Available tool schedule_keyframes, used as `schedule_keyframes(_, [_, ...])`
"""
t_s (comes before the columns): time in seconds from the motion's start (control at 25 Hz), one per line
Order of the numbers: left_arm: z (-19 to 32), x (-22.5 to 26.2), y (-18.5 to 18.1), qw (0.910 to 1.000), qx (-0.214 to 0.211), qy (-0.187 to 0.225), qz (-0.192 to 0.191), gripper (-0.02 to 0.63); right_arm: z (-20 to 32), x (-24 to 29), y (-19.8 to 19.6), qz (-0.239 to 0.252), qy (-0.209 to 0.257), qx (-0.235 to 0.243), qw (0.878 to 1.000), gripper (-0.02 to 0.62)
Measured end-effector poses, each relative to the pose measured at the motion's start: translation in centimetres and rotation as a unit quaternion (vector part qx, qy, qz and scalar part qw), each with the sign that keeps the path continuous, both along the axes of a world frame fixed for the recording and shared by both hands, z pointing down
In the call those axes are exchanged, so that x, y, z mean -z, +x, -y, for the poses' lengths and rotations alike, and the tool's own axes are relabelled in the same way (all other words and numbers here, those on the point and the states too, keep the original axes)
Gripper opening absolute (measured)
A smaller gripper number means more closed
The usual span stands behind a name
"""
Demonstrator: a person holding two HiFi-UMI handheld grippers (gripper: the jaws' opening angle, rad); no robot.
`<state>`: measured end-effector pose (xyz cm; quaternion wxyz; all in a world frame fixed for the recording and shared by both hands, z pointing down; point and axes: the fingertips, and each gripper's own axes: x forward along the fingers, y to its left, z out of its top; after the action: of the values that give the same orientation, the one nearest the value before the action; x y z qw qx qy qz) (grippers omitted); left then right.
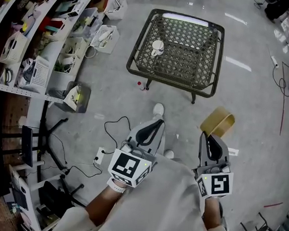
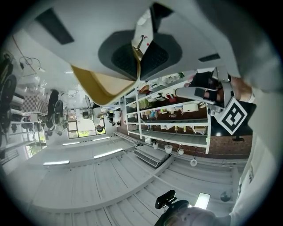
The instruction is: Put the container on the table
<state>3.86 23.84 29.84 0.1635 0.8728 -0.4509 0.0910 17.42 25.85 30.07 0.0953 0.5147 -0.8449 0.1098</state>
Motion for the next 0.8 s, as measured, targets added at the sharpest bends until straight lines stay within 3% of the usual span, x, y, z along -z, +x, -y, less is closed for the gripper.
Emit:
schedule_keyframes(0.52, [20.9,0.9,-6.8,0.9996,-0.019,-0.006,-0.020,0.029,20.2,2.1,-7.3,-0.028,-0.001,-0.018,0.999,0.032])
schedule_keyframes(0.8, [28.8,1.2,-8.7,0.9990,-0.030,0.003,-0.033,0.029,27.3,3.0,-10.1,-0.035,0.002,-0.032,0.999,0.032])
